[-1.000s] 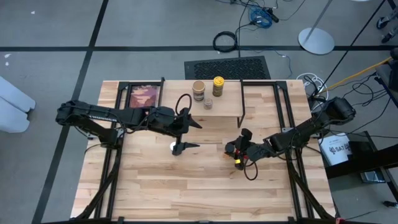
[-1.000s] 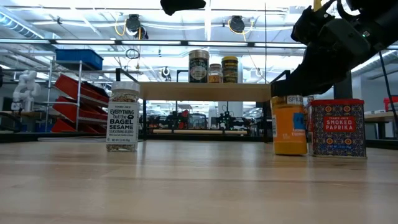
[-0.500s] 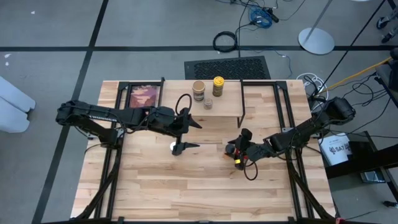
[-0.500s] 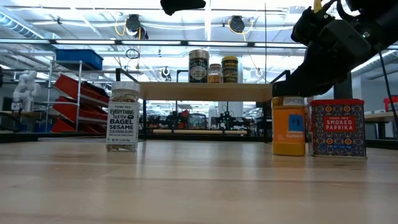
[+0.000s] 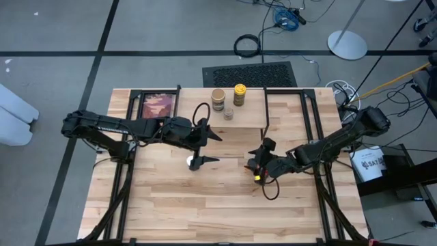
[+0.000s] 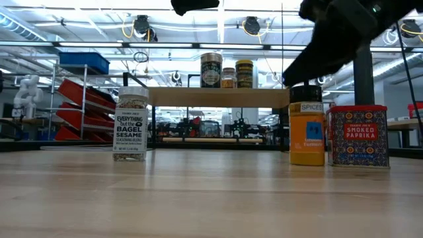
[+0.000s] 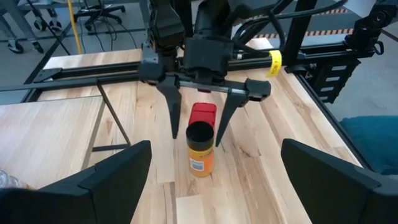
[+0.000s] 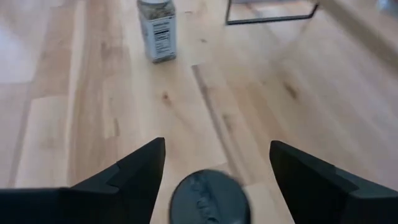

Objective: Shelf spices
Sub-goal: Remove the golden seasoning bottle from the shelf

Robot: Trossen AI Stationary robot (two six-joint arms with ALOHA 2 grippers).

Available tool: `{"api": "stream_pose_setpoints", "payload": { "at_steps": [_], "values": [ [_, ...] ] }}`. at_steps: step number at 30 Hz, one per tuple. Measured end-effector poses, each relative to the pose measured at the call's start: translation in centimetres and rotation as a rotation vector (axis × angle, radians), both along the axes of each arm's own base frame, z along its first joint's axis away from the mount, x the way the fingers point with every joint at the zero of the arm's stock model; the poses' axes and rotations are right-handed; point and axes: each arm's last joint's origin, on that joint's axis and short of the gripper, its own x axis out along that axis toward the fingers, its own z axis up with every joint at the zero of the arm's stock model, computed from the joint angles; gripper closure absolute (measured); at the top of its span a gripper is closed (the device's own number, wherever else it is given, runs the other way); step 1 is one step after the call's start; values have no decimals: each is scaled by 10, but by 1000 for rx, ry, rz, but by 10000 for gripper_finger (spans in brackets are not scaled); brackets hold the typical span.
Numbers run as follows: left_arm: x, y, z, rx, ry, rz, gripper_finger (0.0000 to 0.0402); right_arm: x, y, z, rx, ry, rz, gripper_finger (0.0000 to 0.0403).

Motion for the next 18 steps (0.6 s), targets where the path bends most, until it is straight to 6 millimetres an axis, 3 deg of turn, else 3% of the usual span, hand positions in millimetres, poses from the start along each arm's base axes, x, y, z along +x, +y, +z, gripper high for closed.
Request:
{"api": "stream_pose_setpoints", "payload": {
  "at_steps": [11,18],
  "values": [
    [1,7,1,75,-14,143,33,7,0,53,-146,72,-66,128],
    [1,16,9,109,-31,250,33,4,-16,90,-245,131,-128,128]
  ]
}}
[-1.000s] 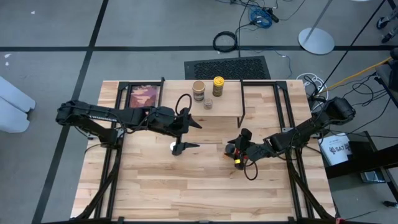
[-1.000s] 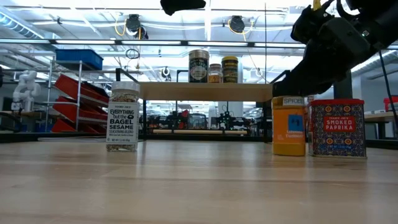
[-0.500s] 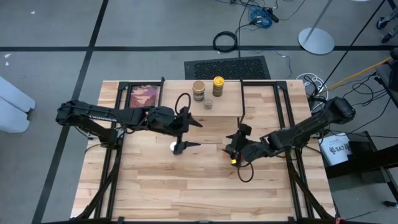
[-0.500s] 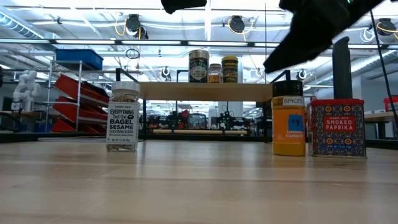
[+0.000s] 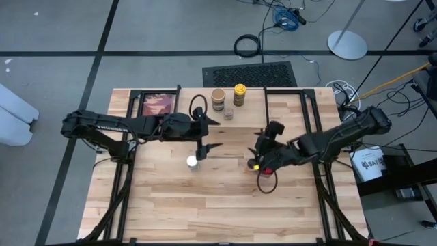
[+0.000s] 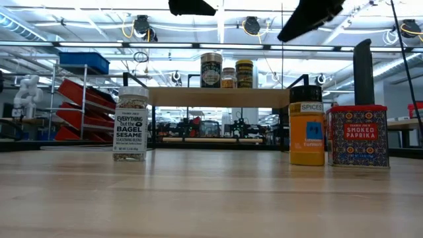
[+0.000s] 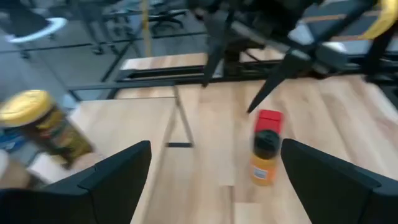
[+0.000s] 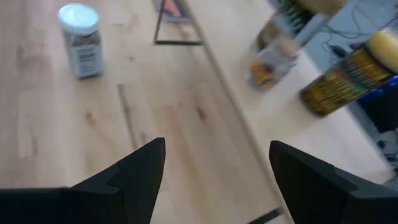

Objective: Shelf spices
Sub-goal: Remove the golden seasoning bottle from the shelf

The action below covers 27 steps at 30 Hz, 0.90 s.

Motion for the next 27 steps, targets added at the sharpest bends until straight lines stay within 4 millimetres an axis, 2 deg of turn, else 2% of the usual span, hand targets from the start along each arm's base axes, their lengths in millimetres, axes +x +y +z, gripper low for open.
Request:
{"api": "stream_pose_setpoints", "payload": {
  "at_steps": [4,9,15,20,27],
  "values": [
    [-1,9,10,17,2,69,33,-8,-16,21,-42,-14,1,128],
    [-6,24,28,47,40,157,33,-29,-42,44,-86,-51,-19,128],
    [-13,52,41,96,64,264,33,-50,-63,61,-90,-105,-44,128],
    [-20,84,40,85,78,341,33,-56,-67,59,-31,-101,5,128],
    [-31,120,40,24,64,204,33,-54,-67,34,-45,-39,38,128]
  ]
}}
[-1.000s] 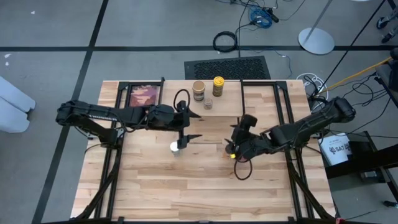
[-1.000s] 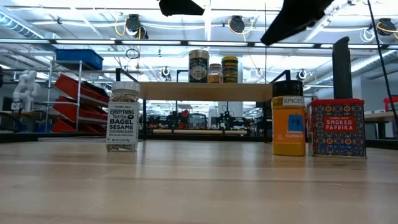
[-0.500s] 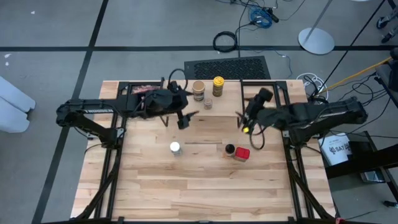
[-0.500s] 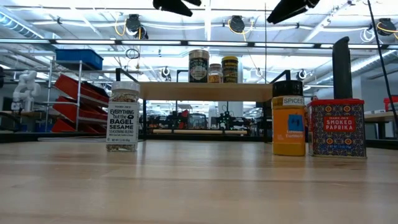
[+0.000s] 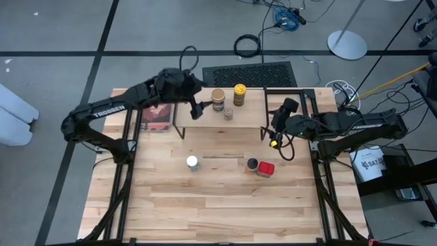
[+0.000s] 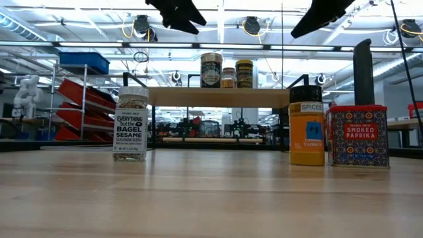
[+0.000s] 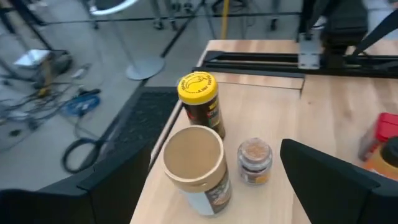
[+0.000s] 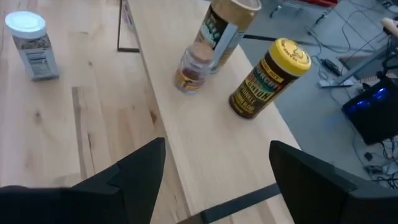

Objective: Shelf spices
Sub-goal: Remove the golden seasoning bottle from the shelf

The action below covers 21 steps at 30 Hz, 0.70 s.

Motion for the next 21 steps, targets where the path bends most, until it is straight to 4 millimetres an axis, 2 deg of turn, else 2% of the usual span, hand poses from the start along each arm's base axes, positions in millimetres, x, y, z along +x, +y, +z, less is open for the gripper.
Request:
{"api": "stream_pose_setpoints", "payload": {
  "at_steps": [4,13,21],
  "values": [
    [1,15,-6,-46,-2,-79,33,3,0,3,-4,-47,11,128],
    [23,36,-40,-50,109,-96,33,6,1,9,12,-110,53,129],
    [32,42,-45,-21,91,-100,33,6,1,9,13,-111,53,129]
  ]
}}
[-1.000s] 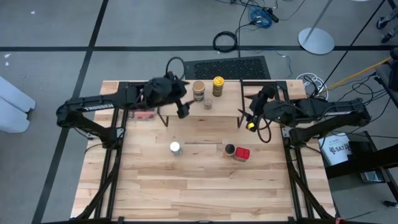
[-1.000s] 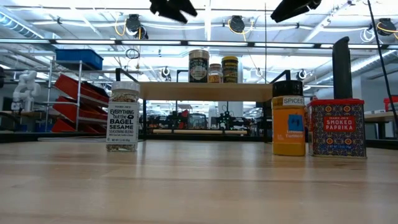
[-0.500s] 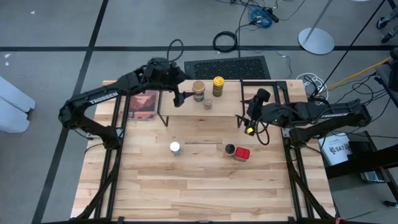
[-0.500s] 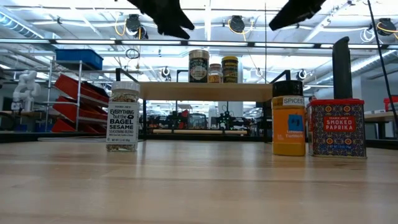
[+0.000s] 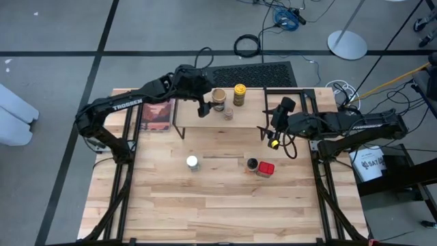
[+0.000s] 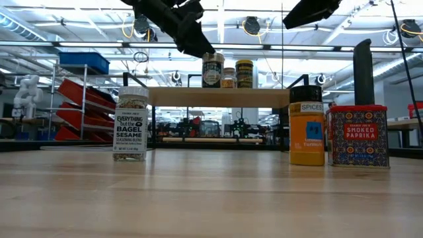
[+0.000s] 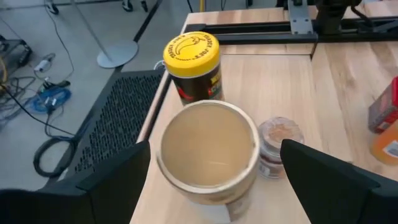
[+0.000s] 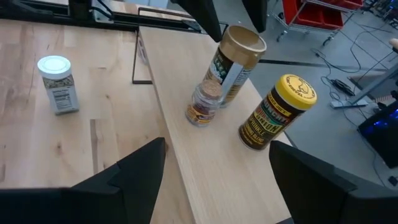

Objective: Shelf spices
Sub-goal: Remove the golden seasoning bottle from the shelf

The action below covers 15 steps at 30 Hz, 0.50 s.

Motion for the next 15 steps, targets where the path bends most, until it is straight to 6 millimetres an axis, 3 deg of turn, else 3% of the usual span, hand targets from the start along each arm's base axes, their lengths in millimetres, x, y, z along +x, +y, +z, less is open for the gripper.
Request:
{"api": "stream_pose_setpoints", "payload": {
  "at_steps": [9,15],
  "values": [
    [-6,10,0,-23,-6,16,31,0,0,0,-2,1,0,129],
    [-2,18,-8,-53,-7,4,7,0,0,0,-3,2,0,129]
  ]
}}
